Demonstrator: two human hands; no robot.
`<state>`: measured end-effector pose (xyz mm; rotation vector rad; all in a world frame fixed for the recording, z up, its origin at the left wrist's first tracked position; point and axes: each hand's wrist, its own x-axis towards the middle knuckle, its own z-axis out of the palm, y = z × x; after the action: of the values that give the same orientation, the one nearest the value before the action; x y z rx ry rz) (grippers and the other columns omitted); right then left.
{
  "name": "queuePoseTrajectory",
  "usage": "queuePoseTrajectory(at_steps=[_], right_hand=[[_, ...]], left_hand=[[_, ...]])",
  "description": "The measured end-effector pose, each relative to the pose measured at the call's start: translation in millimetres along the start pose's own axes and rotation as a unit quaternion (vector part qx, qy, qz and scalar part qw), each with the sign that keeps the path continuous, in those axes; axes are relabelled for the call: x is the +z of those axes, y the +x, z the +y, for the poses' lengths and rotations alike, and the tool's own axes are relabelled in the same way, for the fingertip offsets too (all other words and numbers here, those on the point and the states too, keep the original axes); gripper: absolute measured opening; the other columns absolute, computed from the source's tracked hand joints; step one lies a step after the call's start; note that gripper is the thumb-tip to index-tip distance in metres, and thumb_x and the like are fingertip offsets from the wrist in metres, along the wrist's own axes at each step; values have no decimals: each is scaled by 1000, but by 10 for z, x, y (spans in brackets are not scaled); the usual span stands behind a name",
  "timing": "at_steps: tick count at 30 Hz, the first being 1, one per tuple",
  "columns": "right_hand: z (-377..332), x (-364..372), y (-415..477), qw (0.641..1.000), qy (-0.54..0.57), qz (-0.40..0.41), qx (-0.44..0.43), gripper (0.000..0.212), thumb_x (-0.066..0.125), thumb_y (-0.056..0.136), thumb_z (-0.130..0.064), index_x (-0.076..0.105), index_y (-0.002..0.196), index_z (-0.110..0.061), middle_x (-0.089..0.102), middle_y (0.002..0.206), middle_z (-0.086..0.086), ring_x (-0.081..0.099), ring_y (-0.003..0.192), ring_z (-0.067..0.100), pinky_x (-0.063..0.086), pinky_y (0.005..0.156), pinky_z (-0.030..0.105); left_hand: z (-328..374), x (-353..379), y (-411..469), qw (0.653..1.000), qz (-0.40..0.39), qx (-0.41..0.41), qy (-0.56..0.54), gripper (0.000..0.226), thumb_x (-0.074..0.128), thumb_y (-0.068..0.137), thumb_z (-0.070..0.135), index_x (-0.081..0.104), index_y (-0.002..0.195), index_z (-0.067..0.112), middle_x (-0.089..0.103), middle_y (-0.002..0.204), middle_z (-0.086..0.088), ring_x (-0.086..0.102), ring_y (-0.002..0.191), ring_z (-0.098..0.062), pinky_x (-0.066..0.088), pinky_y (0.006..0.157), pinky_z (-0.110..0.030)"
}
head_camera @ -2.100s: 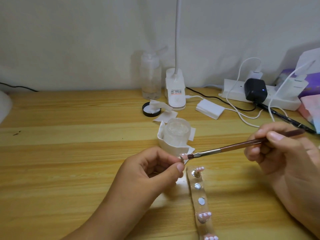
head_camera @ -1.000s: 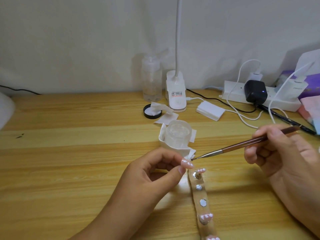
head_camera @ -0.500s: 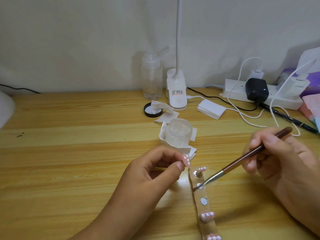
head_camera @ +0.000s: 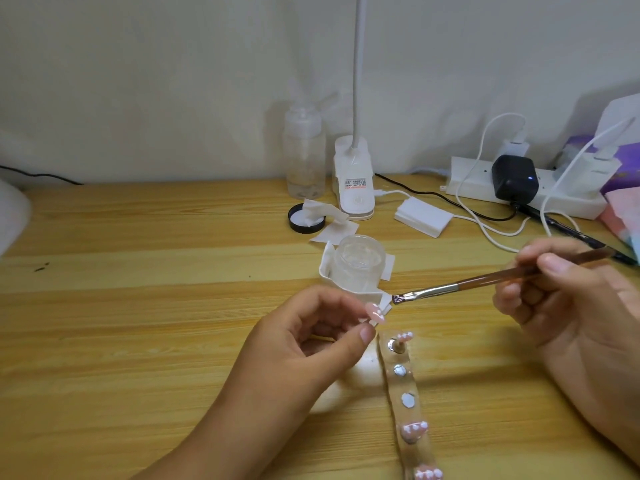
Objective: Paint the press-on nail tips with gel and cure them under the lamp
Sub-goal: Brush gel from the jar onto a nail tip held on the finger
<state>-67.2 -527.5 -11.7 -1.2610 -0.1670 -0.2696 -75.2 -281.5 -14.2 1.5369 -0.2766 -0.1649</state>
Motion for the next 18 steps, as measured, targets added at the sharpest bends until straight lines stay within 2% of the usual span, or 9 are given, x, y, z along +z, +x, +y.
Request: queuePoseTrajectory(at_steps=[6,11,14,18], right_hand=[[-2,23,-5,1000,-13,-14,-10,13,59,79,-24,71,76,-25,65,67,-2,63,61,8,52,60,17],[9,52,-38,999,-22,-19,-16,21,56,83,-14,71,73,-24,64,67,-1,63,59,10,52,58,18],[0,72,-44,999,-26,-30,-15,12,61,78,-21,72,74,-24,64,67,0,64,59,12,53,59,19],[2,72,-46,998,-52,-28,-33,13,59,77,-28,71,76,-25,64,69,-1,64,60,12,53,61,19]], left_hand=[[-3,8,-9,1000,-1,-4,10,23,69,66,48,72,79,29,65,74,11,54,67,-3,44,61,-16],[-10,-4,-13,1000,-8,-4,18,19,69,67,44,72,79,30,66,76,10,56,66,-3,46,60,-16],[-15,-3,-10,1000,-12,0,21,17,69,68,43,72,79,30,66,76,10,57,67,-3,46,60,-15],[-13,-9,-10,1000,-8,5,23,17,69,69,42,72,80,28,67,76,11,58,69,-1,46,62,-14]])
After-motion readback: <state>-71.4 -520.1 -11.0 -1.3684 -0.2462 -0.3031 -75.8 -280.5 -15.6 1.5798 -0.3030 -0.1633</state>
